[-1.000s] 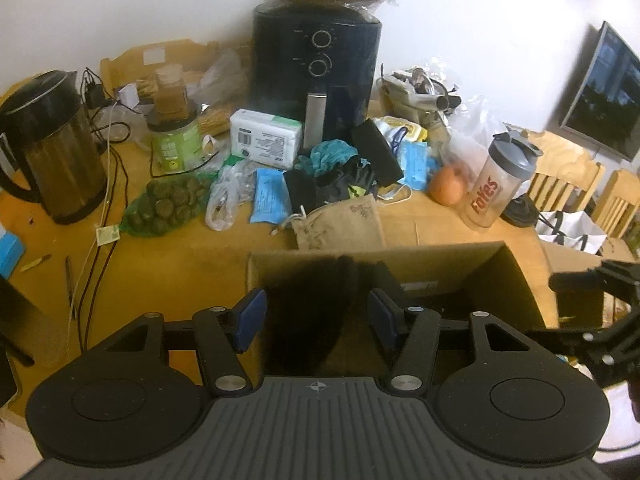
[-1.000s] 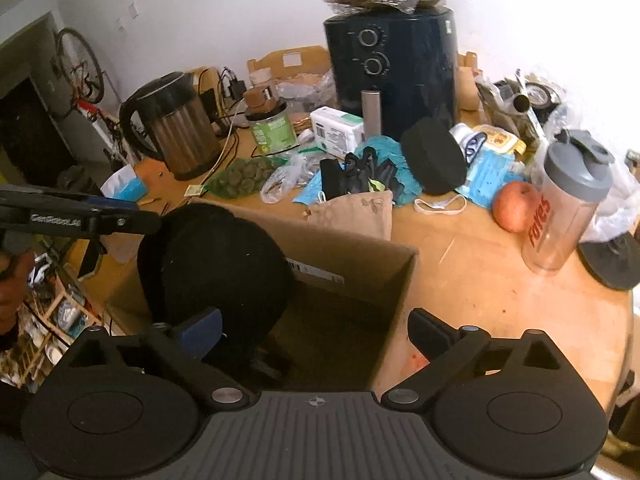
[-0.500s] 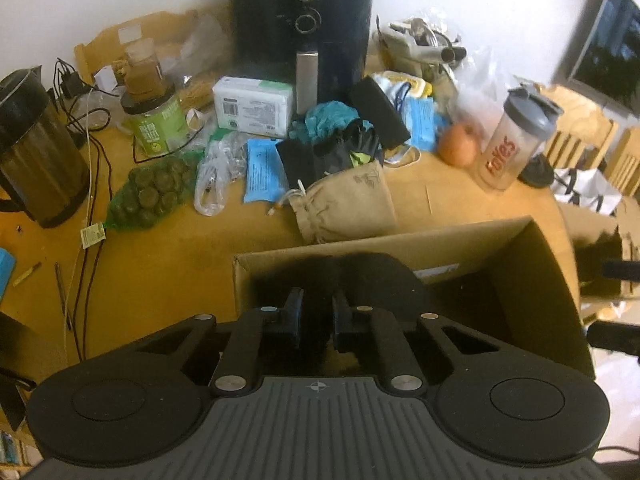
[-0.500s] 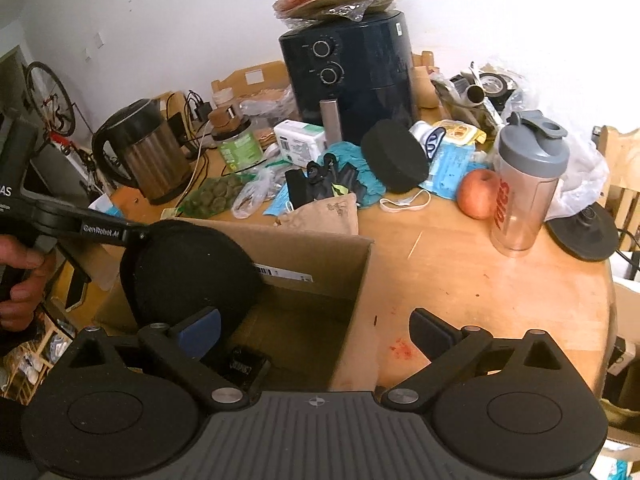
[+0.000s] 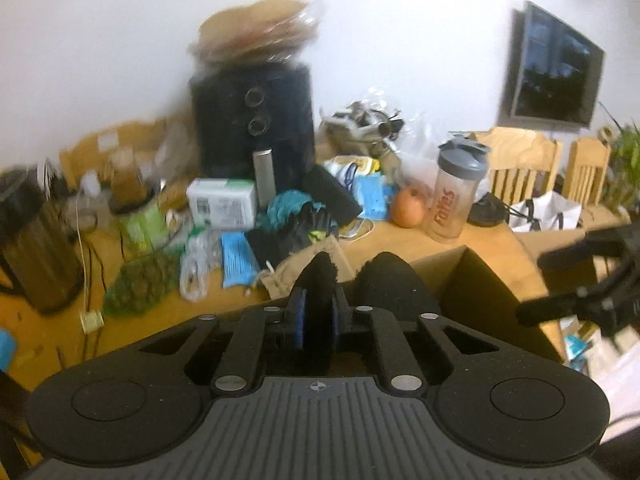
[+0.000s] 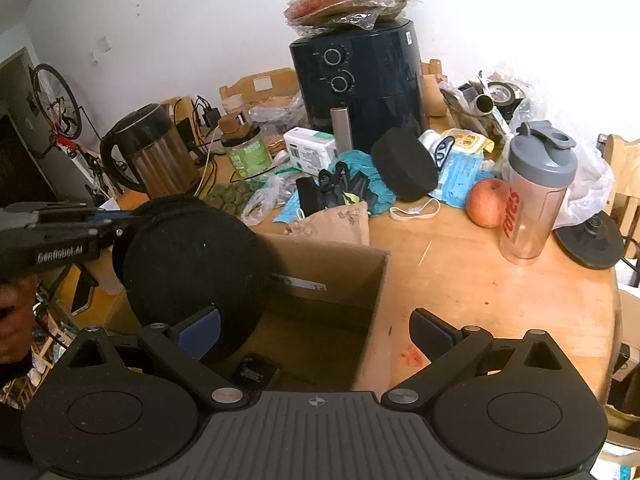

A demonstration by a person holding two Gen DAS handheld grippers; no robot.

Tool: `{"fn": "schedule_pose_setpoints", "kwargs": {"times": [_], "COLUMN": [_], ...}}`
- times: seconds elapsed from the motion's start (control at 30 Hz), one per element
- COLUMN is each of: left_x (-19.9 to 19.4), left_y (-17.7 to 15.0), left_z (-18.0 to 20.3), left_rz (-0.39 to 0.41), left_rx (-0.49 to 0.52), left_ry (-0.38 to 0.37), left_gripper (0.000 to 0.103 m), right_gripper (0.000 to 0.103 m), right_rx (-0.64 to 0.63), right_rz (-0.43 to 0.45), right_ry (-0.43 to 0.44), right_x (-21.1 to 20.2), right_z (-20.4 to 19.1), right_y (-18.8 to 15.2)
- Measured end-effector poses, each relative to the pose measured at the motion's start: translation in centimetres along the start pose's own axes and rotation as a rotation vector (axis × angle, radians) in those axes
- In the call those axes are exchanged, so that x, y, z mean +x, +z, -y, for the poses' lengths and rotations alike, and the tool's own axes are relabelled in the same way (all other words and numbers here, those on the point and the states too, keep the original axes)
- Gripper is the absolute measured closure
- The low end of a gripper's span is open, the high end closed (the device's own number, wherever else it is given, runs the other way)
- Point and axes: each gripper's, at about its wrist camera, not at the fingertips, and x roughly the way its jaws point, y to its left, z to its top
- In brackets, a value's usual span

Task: Organize soft objects

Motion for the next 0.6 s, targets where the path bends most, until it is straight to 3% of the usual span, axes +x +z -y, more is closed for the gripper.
{"fn": "schedule_pose_setpoints", "kwargs": {"times": [0.1,0.13,0.23,0.6], "left_x": [-0.2,-0.3,-0.7,-1.7], "left_y": [-0.6,-0.6,-0.7,-1.2], "left_z": [0.9,1.0,0.8,-1.4], "left_rz": [0.000,-0.007,-0.020,-0.116], "left_rx": [0.040,0.037,-0.001,-0.142], "left_ry": [0.021,0.037,0.052,0.102], "left_gripper": [0.048,0.042,0.037,0.036], "right_gripper": [0.003,0.003,0.003,0.003], "right_rx": [-0.008,-0.009,-0.013,-0.029], "right_rz": [-0.007,-0.010,-0.017,-0.019], "right_ry": [0.002,0.003,0.006,0.012], "right_x": [0.2,0.2,0.3,0.3], "right_z": [-0.3,-0.4,-0.7,-1.3], "right_y": [0.0,0.1,0.0,0.0]}}
